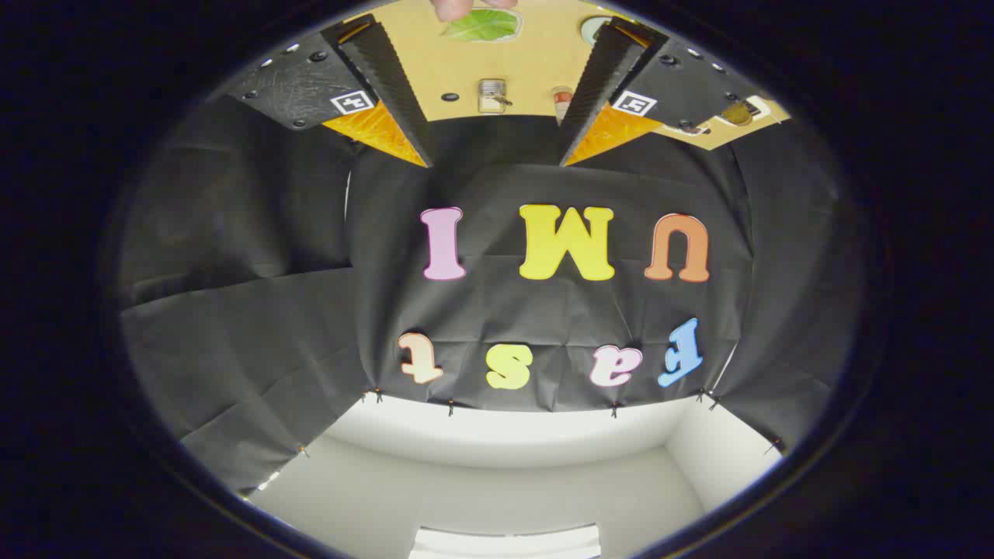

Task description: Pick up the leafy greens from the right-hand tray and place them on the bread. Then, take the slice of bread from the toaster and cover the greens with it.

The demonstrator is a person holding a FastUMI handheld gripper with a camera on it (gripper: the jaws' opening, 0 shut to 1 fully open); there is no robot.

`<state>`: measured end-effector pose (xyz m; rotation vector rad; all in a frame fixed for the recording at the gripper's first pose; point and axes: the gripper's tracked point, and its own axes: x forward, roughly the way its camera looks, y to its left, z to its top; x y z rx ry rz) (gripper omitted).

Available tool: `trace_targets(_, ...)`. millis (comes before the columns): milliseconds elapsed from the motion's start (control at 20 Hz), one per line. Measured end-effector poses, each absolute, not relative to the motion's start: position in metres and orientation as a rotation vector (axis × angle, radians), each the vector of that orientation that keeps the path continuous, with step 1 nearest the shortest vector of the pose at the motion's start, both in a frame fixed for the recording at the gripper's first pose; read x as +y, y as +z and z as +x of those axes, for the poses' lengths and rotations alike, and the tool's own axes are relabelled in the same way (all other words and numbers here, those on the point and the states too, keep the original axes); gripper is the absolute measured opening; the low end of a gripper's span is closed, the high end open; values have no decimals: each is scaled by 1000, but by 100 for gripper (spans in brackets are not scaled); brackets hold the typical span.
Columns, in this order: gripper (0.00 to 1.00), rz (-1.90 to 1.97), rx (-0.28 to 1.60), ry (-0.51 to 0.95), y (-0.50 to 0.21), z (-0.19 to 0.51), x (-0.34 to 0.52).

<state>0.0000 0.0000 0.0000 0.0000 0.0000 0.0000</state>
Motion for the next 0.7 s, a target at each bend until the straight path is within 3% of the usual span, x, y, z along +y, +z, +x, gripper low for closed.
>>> trace_targets(700,95,-3,21,-9,-10,4,-12)
